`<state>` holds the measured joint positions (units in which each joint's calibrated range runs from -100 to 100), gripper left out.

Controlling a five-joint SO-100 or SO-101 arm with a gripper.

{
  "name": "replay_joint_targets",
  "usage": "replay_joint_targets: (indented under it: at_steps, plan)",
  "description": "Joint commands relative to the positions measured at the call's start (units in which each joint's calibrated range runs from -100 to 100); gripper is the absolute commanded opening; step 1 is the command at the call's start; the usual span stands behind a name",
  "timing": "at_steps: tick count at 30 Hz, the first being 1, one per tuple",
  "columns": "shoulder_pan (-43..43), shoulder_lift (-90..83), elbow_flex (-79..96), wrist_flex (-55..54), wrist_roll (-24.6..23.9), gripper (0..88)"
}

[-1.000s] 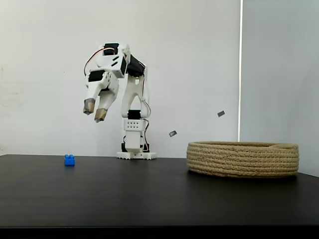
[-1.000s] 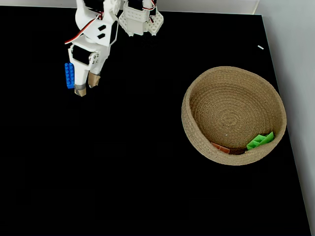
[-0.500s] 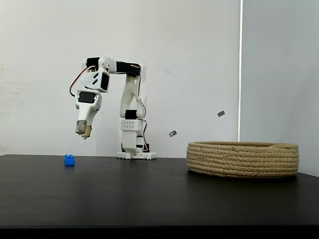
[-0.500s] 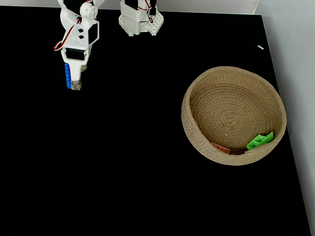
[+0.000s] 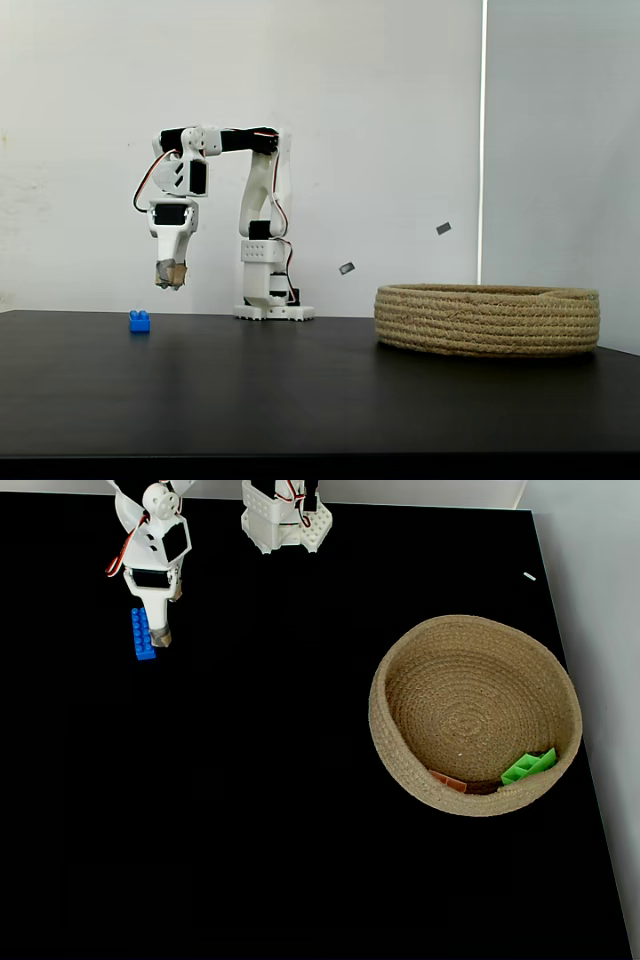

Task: Place the lego blocks in the tray

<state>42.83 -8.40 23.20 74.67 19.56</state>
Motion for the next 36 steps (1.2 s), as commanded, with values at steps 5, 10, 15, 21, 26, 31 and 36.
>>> replay_joint_targets:
  at_steps: [5,10,15,21,26,31,36]
  plan:
    - [5.15,2.64,-5.10,-4.32,-13.04,33.7]
    - [7.12,4.10,-3.18,-8.90,-18.71,29.6]
    - [7.37,5.04,-1.17,-9.82,-21.29,27.0]
    - [6.47,5.73,4.11,-14.81,-23.30,27.9]
    - [6.22,5.65,6.21,-16.48,-22.08,28.2]
    - [5.72,6.76,6.49,-19.65,-21.15,1.3]
    - [4.07,6.85,8.04,-21.31,-19.63,0.0]
